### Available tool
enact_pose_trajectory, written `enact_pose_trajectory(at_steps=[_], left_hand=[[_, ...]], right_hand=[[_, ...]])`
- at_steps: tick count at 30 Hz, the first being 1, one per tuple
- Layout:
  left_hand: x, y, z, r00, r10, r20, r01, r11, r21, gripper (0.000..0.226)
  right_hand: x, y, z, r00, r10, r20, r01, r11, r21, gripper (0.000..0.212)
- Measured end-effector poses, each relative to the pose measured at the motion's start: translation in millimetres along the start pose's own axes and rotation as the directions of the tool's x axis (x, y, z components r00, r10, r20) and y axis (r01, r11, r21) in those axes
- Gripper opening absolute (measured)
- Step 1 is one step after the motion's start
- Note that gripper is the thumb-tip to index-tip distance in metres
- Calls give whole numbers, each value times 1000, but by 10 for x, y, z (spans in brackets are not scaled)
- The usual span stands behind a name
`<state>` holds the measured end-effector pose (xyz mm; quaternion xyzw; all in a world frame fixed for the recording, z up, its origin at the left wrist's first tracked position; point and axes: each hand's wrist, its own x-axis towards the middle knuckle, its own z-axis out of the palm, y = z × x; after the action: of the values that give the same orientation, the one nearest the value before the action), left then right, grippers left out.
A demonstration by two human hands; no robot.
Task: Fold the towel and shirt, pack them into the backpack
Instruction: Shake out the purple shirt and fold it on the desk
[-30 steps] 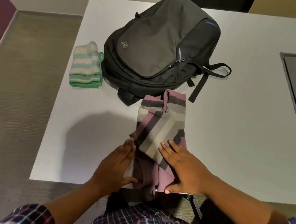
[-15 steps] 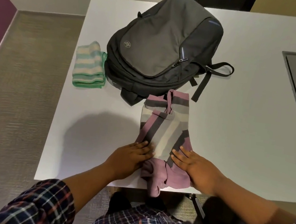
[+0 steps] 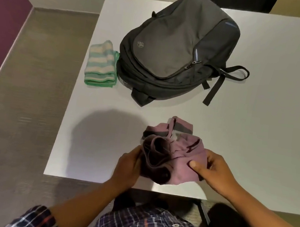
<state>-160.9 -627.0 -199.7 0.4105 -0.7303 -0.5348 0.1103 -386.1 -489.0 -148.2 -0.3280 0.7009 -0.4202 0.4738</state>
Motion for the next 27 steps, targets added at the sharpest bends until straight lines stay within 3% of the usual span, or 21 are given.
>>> enact_pose_trajectory(at_steps=[3,7,10,13,15,16,18,19,21,23,27], left_hand=[[133,61,43,996,-40,-85,36,998,-56,28],[360,207,60,986,-95,-140,82,992,-95,33],[613,299,28,968,-219,-118,210,974,-85,37],[842,249,10,905,-394,-162,391,919,-52,38],[892,202,20,843,-452,-291,478,878,19,32],[881,203,26,820,-410,-400,473,878,71,28],[803,255,42,824,-93,-560,291,917,275,29],[746,289,60,844,121,-522,120,907,403,32],[627,274,171,878,413,-243,-204,780,591,42],[557,126,328,902,431,-1,-319,670,670,55],[590,-144,498,958,263,117,-268,665,697,62]], right_hand=[[64,8,22,999,10,-50,-11,1000,-25,59],[214,-55,46,973,-72,-221,62,997,-51,49],[444,-30,54,943,-108,-314,76,991,-111,46],[734,108,105,926,-38,-376,-56,970,-236,47],[872,176,151,907,61,-417,-201,932,-301,52],[902,182,172,897,72,-436,-235,914,-332,53],[878,122,214,887,-17,-462,-209,877,-433,53],[843,79,236,884,-111,-455,-154,849,-506,52],[770,5,301,880,-296,-371,-7,773,-634,52],[742,8,389,913,-344,-220,87,690,-718,56],[796,357,468,985,-174,6,102,547,-831,66]])
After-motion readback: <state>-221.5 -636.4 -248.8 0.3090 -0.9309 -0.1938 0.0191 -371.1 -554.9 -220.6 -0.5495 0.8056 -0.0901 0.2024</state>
